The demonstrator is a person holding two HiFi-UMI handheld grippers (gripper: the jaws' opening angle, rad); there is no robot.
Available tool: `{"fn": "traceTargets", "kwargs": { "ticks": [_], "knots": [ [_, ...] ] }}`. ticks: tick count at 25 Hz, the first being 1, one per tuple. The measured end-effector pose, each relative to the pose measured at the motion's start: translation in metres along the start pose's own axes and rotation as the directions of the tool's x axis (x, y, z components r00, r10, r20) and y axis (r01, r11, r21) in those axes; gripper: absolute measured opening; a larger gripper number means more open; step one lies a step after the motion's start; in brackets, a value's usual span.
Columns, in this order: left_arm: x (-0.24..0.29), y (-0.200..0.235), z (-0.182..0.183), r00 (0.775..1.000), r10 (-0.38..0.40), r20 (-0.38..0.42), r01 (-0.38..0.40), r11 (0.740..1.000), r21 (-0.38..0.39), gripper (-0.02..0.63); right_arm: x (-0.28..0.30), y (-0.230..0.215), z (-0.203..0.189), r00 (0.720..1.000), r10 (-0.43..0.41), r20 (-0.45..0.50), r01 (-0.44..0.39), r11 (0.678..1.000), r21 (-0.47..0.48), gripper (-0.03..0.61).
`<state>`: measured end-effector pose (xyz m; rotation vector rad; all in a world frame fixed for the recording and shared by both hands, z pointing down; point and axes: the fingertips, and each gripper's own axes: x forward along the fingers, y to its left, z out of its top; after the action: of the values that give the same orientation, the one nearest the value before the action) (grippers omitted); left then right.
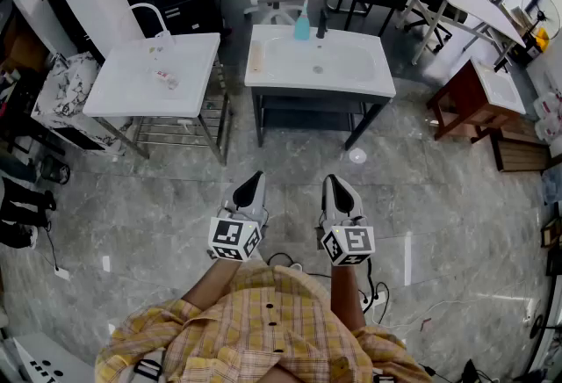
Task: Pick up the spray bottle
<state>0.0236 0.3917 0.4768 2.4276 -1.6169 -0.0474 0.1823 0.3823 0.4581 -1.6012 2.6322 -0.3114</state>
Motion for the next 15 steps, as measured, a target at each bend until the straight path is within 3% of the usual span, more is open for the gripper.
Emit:
{"fn": "traceTargets", "kwargs": {
  "ticks": [15],
  "knots": [
    [0.026, 0.068, 0.008, 1.000, -0.024, -0.009, 0.024, 0.999, 0.035, -0.002, 0.064, 0.028, -0.001, 0.999, -0.022, 0.027, 0.022, 1.000, 0.012, -0.006]
  ]
}}
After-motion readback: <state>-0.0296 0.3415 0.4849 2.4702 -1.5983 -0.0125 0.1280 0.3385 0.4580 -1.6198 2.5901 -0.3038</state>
